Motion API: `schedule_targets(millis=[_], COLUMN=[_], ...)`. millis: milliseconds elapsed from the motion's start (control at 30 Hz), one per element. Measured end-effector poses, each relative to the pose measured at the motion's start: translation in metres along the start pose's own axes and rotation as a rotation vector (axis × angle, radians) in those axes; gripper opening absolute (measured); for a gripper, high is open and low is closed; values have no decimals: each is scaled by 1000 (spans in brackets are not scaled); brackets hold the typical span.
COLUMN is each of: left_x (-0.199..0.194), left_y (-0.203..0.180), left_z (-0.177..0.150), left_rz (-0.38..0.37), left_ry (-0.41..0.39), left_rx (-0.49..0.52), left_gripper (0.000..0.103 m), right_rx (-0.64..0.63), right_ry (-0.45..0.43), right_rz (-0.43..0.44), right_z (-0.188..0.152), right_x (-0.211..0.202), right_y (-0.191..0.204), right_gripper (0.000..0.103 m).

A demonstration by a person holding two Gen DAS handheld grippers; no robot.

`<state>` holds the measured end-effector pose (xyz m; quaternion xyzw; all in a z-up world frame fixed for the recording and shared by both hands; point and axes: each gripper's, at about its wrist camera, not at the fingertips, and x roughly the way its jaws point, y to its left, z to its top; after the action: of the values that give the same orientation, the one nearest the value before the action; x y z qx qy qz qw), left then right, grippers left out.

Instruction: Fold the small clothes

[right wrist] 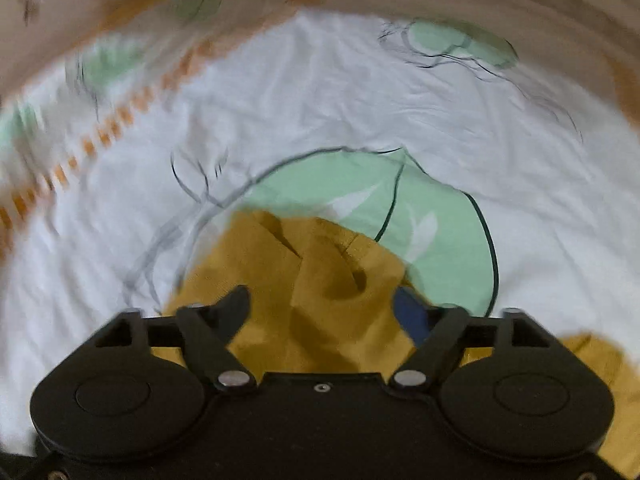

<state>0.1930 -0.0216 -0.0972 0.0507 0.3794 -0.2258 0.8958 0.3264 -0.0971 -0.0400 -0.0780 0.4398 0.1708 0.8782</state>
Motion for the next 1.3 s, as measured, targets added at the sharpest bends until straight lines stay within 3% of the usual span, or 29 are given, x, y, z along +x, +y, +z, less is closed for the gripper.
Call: schedule_targets(millis=[67,100,133,167,200,367,533,700,867,1000,1100,1200,1233,1267,1300], left_x=[0,0,0,-1,-3,-13,-13,2,19,2,-9,-17,-20,-23,-27], left_y=[0,0,0,-1,-1,-10,-30,-39,-1,14,30,44,46,49,53], left_z=[0,0,0,-1,-2,-3,7,17,16,9,1,-4,-5,-6,-7], left_rz=[-1,-1,-1,-1,0,35,35,37,78,99,115,95,99,108,106], left_ry=[-3,-5,-8,-12,-17,-53,-80,-73,3,-1,21,31,36,43,47], left_rx=[2,5,8,13,17,65,190,212,23,16,-44,-90,-93,-98,-108], left_gripper=[83,83,83,83,83,83,83,83,84,83,83,83,83,83,83], right_rx=[-112,-153,-171,-161,-105,162,315,314,302,358,456,565,598,627,668], right_ry=[47,71,86,96,75,-189,-368,-418,-402,-389,-386,-357,-329,-286,-232], right_rz=[-92,-142,-173,-175,-153,16,171,236,248,224,202,137,86,39,-12], right_z=[-1,-2,-2,-3,-1,22,51,69,65,35,-6,-65,-86,-106,-131], right_x=[14,21,25,23,14,-74,-149,-178,-173,-171,-173,-166,-160,-151,-141], right_y=[12,15,15,10,1,-47,-77,-73,-65,-87,-116,-146,-157,-166,-177], right_gripper=[83,74,29,15,11,11,11,11,12,12,14,24,34,51,56])
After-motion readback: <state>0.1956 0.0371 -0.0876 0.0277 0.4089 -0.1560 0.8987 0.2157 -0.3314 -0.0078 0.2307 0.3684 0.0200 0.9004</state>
